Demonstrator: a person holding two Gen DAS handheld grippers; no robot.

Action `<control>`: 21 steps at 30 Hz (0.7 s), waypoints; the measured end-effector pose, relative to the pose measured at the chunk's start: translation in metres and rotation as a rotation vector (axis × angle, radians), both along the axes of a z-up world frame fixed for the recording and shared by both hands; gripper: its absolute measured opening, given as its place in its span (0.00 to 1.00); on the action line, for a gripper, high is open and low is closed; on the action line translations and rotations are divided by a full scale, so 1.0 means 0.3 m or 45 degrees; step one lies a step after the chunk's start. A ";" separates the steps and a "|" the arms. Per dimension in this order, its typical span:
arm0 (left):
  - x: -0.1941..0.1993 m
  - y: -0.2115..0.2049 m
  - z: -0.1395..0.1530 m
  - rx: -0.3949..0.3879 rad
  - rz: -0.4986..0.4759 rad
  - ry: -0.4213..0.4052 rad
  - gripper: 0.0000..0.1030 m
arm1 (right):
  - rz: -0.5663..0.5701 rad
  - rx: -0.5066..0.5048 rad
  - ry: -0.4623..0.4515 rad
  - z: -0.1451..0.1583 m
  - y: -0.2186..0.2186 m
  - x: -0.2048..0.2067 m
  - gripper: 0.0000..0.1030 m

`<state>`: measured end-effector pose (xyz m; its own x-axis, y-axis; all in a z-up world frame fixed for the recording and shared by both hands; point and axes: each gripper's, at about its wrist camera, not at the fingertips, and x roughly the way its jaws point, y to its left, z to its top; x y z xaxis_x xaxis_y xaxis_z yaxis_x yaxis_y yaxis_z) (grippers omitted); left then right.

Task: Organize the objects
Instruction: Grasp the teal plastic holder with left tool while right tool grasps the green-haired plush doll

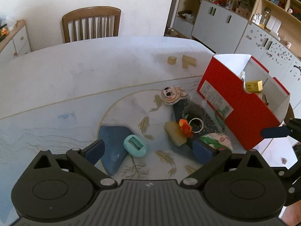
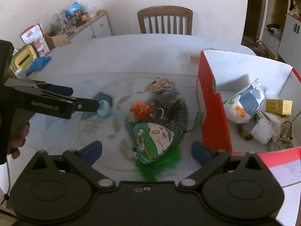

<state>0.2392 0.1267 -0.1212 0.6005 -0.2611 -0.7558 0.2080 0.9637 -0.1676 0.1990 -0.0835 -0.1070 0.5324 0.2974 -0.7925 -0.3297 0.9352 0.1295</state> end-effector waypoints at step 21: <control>0.080 -0.013 -0.181 0.101 -0.106 -0.046 0.97 | -0.086 -0.123 0.039 -0.125 0.082 0.112 0.94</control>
